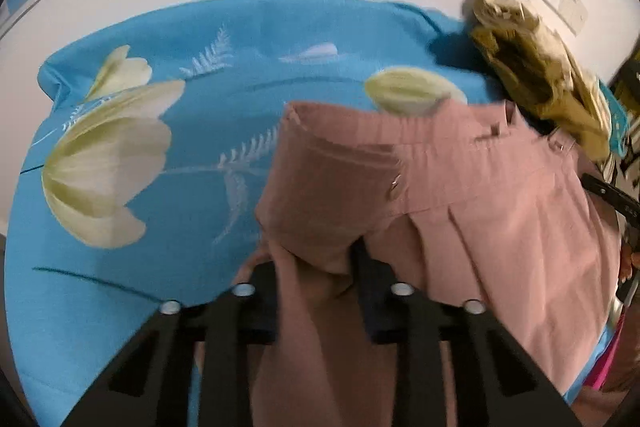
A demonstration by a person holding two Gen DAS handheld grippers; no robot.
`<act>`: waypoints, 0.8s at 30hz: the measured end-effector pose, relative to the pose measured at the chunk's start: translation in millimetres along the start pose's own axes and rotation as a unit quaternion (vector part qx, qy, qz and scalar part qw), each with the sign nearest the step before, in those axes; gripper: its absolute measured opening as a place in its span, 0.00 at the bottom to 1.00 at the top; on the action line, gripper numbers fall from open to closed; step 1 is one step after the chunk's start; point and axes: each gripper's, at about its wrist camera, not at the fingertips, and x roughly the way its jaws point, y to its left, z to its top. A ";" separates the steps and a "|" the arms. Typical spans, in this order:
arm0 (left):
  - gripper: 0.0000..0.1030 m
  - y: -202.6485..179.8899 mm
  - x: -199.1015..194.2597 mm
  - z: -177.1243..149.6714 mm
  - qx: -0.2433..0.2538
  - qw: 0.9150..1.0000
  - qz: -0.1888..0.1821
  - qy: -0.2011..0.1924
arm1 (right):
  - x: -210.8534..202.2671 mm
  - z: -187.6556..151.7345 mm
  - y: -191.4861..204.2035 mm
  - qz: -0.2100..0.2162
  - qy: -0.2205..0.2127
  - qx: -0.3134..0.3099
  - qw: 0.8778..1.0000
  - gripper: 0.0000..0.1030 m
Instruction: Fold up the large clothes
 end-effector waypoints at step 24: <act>0.62 -20.4 -48.0 -11.8 0.048 0.995 0.021 -0.079 | -11.7 16.1 34.1 -0.010 -0.035 -0.059 0.998 0.51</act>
